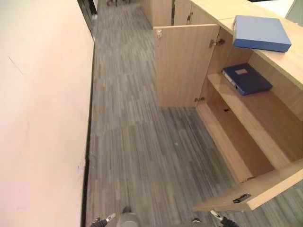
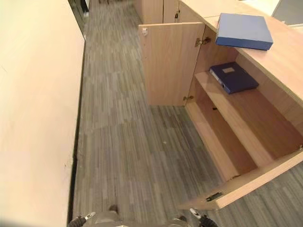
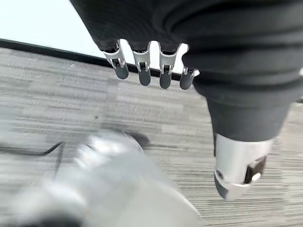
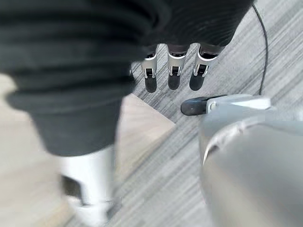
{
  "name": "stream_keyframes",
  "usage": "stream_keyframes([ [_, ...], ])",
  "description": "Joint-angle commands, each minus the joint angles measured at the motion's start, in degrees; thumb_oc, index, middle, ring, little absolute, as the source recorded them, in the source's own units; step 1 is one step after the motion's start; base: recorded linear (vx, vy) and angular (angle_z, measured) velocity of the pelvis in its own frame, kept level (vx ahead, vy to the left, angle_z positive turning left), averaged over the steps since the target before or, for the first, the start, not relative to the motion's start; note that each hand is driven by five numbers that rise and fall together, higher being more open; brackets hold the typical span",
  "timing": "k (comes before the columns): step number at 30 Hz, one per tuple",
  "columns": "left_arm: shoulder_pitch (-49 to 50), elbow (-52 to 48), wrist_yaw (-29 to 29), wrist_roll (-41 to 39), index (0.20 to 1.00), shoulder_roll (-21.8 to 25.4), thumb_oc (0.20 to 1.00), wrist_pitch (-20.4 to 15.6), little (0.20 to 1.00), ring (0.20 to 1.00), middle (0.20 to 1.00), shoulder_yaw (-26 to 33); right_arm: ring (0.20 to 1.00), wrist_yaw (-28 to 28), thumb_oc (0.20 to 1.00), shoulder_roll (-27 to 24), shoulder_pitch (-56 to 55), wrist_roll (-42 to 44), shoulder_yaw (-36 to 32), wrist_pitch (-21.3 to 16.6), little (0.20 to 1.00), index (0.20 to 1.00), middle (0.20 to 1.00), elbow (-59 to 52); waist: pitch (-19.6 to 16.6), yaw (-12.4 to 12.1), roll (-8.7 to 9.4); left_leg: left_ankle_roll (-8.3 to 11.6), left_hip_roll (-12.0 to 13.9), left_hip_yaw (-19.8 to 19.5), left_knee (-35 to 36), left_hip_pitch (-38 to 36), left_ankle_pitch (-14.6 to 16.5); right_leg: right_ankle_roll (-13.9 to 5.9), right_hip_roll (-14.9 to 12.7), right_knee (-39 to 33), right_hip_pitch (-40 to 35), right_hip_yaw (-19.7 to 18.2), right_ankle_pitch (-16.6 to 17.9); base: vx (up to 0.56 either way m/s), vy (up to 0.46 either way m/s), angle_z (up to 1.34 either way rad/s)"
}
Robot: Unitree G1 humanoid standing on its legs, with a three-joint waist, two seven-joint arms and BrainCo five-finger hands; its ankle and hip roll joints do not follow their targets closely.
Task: Put the empty folder in the office cabinet
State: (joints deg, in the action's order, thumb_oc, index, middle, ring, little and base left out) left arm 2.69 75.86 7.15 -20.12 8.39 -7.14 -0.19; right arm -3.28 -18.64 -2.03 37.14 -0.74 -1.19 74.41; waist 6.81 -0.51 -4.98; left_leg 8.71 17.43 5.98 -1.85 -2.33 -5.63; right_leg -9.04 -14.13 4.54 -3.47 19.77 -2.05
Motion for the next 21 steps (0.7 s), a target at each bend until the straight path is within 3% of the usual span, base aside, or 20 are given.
stream_keyframes([
  [1,-0.31,0.13,0.51,-1.49,1.0,3.8,1.0,-1.03,1.0,1.0,1.0,0.48,1.0,0.61,1.0,1.18,1.27,1.7,-4.09,-0.81,1.0,1.0,1.0,2.62,-0.61,-0.84,1.73,3.94,4.32,-1.81,5.63,1.93,-9.37,-2.15,-5.38,1.52,2.87,-2.11,1.06,0.04,0.448,0.25],
  [5,-0.39,-0.49,0.14,-0.39,1.0,4.37,1.0,-0.92,1.0,1.0,1.0,-0.16,1.0,0.48,1.0,0.9,1.03,1.76,-6.0,-0.47,1.0,1.0,1.0,2.64,-1.26,-0.18,1.4,3.82,1.04,-0.42,6.15,1.65,-0.69,-3.88,-8.84,-0.57,2.5,-2.4,5.38,0.04,0.263,0.06],
  [8,-1.34,-1.17,0.39,-0.2,1.0,5.57,1.0,-0.99,1.0,1.0,1.0,-0.27,1.0,0.75,1.0,1.52,1.98,2.64,-6.04,-0.56,1.0,1.0,1.0,2.12,-0.03,-0.51,2.85,3.11,-1.02,-0.43,2.73,2.9,1.94,-4.54,-10.49,-2.06,3.6,-3.42,8.96,-0.05,0.17,-0.12],
  [11,-1.68,-1.51,0.69,-0.59,1.0,6.33,1.0,-1.04,1.0,1.0,1.0,0.48,1.0,0.66,1.0,2.6,3.16,2.63,-4.99,-0.64,1.0,1.0,1.0,1.05,0.5,-1.09,4.05,2.92,-1.58,0.1,2.05,3.17,3.17,-5.16,-10.73,-3.83,4.2,-3.16,10.88,-0.04,0.092,-0.11],
  [21,-1.79,-1.24,0.27,0.81,1.0,6.85,1.0,-0.8,1.0,1.0,1.0,0.73,1.0,0.38,1.0,4.39,3.79,1.79,-3.34,-0.55,1.0,1.0,1.0,0.03,1.16,-2.07,7.42,2.54,-1.77,0.23,-0.1,4.64,4.98,-5.96,-10.16,-6.25,3.89,-1.85,12.61,-0.02,0.052,-0.06],
])
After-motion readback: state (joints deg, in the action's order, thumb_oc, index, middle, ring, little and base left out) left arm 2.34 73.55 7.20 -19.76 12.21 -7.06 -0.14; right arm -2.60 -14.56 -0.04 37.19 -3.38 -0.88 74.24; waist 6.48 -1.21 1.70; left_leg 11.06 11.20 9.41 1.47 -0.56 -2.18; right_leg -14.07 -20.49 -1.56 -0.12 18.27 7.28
